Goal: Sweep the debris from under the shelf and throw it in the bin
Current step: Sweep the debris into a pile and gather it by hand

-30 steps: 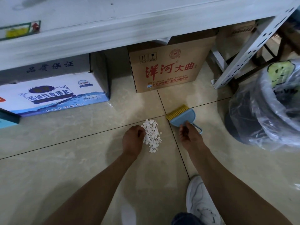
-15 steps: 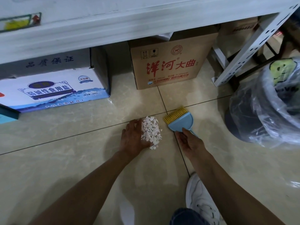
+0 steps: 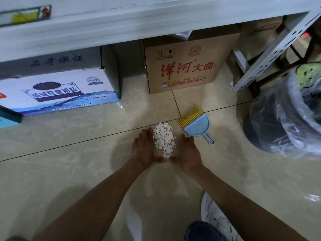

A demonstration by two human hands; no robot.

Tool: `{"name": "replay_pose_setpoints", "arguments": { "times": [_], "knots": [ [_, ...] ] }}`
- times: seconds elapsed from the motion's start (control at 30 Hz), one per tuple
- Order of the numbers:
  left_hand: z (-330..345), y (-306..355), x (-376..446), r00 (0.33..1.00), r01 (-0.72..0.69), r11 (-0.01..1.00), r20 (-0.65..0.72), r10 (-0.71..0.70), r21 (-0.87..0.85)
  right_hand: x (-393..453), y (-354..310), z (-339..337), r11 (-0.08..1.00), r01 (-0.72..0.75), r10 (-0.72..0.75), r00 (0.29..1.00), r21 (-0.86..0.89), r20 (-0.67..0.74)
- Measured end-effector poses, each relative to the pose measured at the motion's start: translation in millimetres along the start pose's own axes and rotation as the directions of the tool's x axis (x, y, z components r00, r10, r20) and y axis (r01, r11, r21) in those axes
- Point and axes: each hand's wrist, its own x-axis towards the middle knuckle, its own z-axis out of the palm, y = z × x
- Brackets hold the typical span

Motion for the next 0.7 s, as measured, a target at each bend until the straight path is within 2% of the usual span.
{"name": "replay_pose_setpoints", "arguments": {
  "times": [0.07, 0.2, 0.37, 0.47, 0.57, 0.7],
  "knots": [
    [1, 2, -1, 1.000, -0.008, 1.000, 0.007, 0.008, -0.004, -2, -5, 9, 0.996, 0.040, -0.040, 0.999, -0.076, 0.008],
    [-1, 13, 4, 1.000, 0.011, 0.986, 0.024, -0.008, -0.165, 16, -13, 10, 0.999, -0.012, 0.015, 0.998, 0.046, -0.061],
    [3, 18, 12, 0.998, -0.069, 0.963, -0.029, 0.063, -0.262, 41, -14, 8, 0.984, 0.138, -0.131, 0.989, 0.115, -0.062],
    [0, 10, 13, 1.000, -0.019, 0.957, -0.026, 0.012, -0.288, 49, -8, -2, 0.975, 0.218, -0.220, 0.974, -0.036, -0.046],
    [-7, 1, 15, 0.997, 0.071, 0.961, 0.036, -0.063, -0.269, 60, -9, -26, 0.907, 0.338, -0.320, 0.941, -0.253, 0.110],
    [-14, 2, 25, 0.995, 0.033, 0.972, 0.099, -0.011, -0.233, 81, -26, -46, 0.812, 0.462, -0.373, 0.881, -0.356, 0.292]
  ]
}}
